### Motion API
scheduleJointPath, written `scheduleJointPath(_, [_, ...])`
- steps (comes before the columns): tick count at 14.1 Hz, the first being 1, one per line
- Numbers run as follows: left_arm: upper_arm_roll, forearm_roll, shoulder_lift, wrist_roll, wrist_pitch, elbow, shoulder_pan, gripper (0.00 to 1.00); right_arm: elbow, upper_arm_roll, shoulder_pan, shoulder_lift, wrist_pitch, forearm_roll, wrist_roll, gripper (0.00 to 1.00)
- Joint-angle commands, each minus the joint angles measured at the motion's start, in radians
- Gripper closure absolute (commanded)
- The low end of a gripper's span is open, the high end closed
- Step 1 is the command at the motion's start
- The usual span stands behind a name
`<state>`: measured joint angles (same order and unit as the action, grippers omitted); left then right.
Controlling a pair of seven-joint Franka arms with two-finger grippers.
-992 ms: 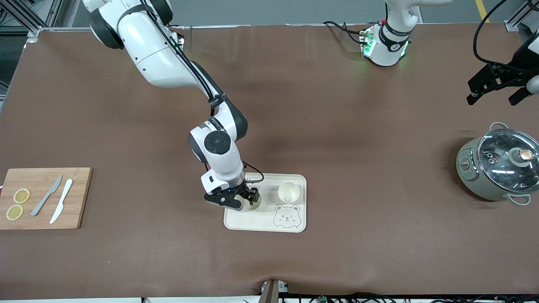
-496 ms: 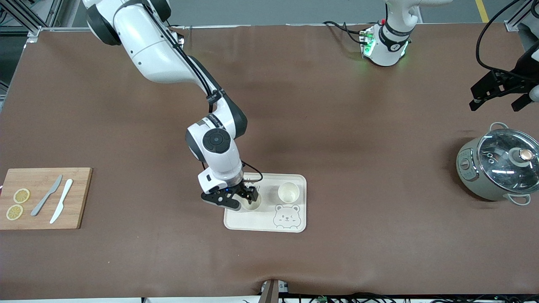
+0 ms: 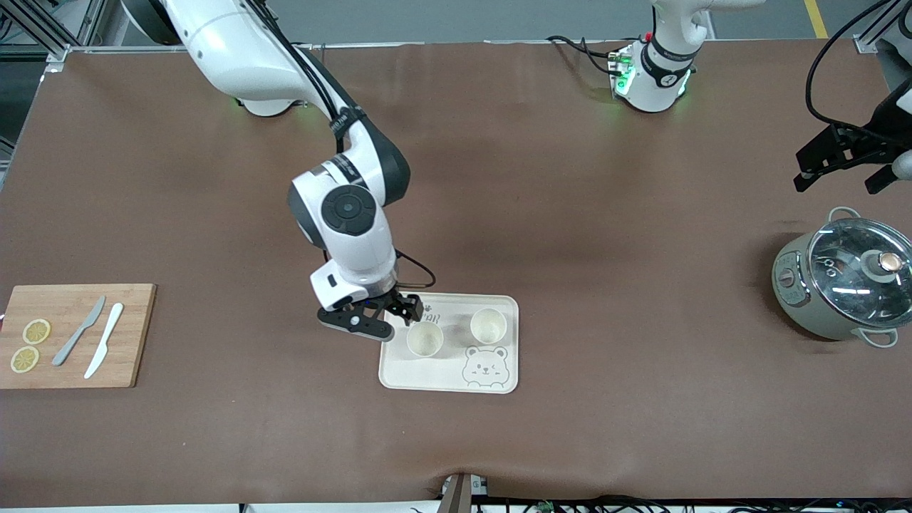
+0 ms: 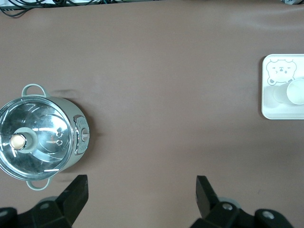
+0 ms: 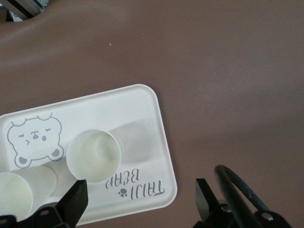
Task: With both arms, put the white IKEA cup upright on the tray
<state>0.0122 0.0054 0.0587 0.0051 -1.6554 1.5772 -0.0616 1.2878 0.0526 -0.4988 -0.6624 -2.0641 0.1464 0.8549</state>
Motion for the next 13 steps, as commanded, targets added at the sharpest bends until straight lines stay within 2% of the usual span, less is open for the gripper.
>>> scheduleJointPath(1, [0.000,-0.025,-0.011,0.019,0.023,-0.028,0.008,0.00,0.021,0.016,0.074,0.087,0.100,-0.062,-0.129,0.00])
scheduleJointPath(3, [0.000,-0.025,-0.011,0.019,0.023,-0.028,0.008,0.00,0.021,0.016,0.124,0.137,0.185,-0.106,-0.230,0.00])
scheduleJointPath(8, [-0.003,-0.021,-0.020,0.067,0.031,-0.025,0.005,0.00,0.021,0.018,0.229,0.237,0.353,-0.120,-0.408,0.00])
scheduleJointPath(10, [-0.011,-0.013,-0.033,0.123,0.075,-0.026,0.002,0.00,0.021,0.016,0.282,0.270,0.407,-0.158,-0.491,0.00])
scheduleJointPath(13, [-0.023,-0.012,-0.036,0.147,0.106,-0.028,0.005,0.00,0.019,0.016,0.365,0.308,0.467,-0.168,-0.615,0.00])
